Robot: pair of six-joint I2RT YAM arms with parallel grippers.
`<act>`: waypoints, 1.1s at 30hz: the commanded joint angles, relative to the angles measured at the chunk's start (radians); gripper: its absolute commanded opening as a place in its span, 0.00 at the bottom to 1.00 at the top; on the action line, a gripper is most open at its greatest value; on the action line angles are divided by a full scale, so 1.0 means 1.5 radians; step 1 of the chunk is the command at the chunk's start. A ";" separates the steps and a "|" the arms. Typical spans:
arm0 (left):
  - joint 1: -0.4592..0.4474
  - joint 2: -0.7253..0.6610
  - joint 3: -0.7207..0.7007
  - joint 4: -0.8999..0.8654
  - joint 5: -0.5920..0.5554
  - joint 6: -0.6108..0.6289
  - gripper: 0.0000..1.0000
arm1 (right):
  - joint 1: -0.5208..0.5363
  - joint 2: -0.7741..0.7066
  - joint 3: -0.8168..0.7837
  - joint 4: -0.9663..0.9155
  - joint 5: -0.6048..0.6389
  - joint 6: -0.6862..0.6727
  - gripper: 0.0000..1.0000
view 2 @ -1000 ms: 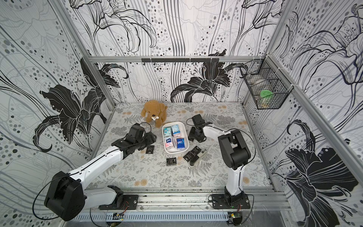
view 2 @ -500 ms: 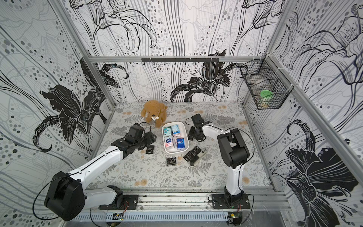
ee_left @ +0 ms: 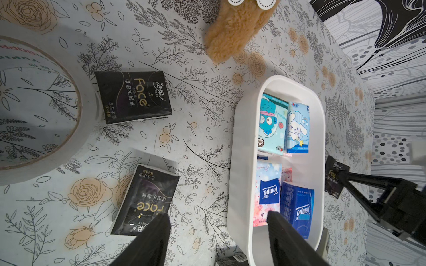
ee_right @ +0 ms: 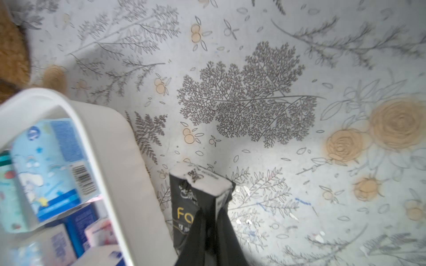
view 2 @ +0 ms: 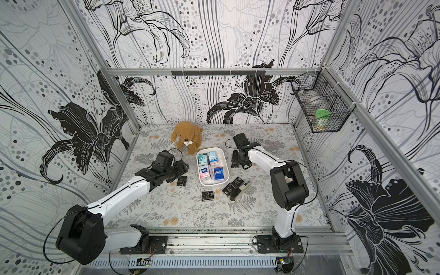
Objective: Put the pocket tissues into the storage box
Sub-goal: Pick up the pocket tissues from the center of the board, then place the pocket tissues in the storage box.
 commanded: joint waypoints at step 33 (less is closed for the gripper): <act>0.017 -0.016 -0.034 0.035 0.014 -0.012 0.71 | 0.118 0.183 0.352 -0.233 0.139 -0.076 0.11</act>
